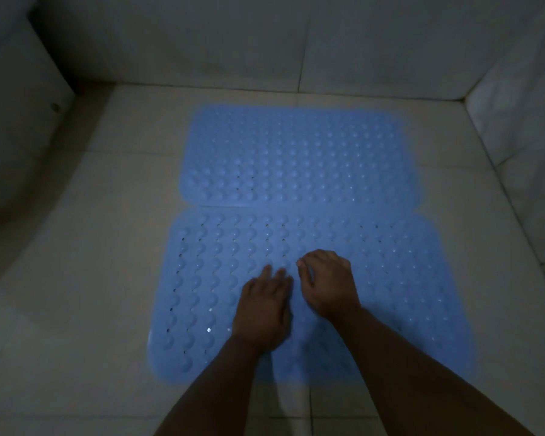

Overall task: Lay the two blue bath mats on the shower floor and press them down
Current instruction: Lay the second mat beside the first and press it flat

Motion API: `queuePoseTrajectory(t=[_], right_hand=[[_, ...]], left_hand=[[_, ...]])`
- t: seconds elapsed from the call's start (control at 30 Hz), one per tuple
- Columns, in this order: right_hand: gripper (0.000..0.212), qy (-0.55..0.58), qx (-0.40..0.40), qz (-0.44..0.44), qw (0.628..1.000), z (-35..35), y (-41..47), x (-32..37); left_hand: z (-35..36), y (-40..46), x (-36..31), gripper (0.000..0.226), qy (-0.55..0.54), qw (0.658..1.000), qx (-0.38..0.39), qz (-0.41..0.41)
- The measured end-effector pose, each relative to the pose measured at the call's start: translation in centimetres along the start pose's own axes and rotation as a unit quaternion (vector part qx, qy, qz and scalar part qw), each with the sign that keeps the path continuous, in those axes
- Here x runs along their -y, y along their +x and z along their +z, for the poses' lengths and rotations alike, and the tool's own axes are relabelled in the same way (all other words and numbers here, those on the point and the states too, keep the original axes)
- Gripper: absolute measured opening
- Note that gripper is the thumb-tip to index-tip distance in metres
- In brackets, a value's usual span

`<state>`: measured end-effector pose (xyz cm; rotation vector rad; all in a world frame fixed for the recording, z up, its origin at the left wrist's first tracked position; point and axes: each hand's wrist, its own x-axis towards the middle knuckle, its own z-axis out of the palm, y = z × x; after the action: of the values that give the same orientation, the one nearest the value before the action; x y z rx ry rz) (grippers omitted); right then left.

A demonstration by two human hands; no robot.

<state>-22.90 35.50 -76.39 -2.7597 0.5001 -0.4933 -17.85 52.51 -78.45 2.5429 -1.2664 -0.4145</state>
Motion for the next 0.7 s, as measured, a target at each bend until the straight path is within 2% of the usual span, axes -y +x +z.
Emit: queuePoseTrajectory(t=[0.07, 0.13, 0.23, 0.3, 0.5, 0.7], right_hand=[[0.024, -0.006, 0.021, -0.03, 0.999, 0.9, -2.3, 1.4], [0.043, -0.01, 0.068, -0.028, 0.997, 2.7, -5.4, 3.2], [0.074, -0.039, 0.163, 0.004, 0.986, 4.9, -9.1, 6.1], [0.085, -0.064, 0.188, 0.03, 0.98, 5.4, -10.1, 7.1], [0.089, -0.089, 0.193, 0.043, 0.976, 5.4, -9.6, 7.7], [0.099, -0.075, 0.21, 0.047, 0.974, 5.5, -9.6, 7.8]], left_hand=[[-1.2, -0.7, 2.4, 0.061, 0.036, 0.998, -0.032, -0.051], [-1.6, -1.7, 4.6, 0.062, 0.075, 0.993, -0.046, -0.085], [-1.9, -2.6, 6.4, 0.062, 0.091, 0.99, -0.039, -0.098], [-1.8, -2.8, 6.9, 0.061, 0.094, 0.99, -0.043, -0.099], [-1.3, -2.3, 7.8, 0.055, 0.086, 0.99, -0.067, -0.09], [-0.8, -2.5, 8.3, 0.06, 0.061, 0.989, -0.072, -0.113]])
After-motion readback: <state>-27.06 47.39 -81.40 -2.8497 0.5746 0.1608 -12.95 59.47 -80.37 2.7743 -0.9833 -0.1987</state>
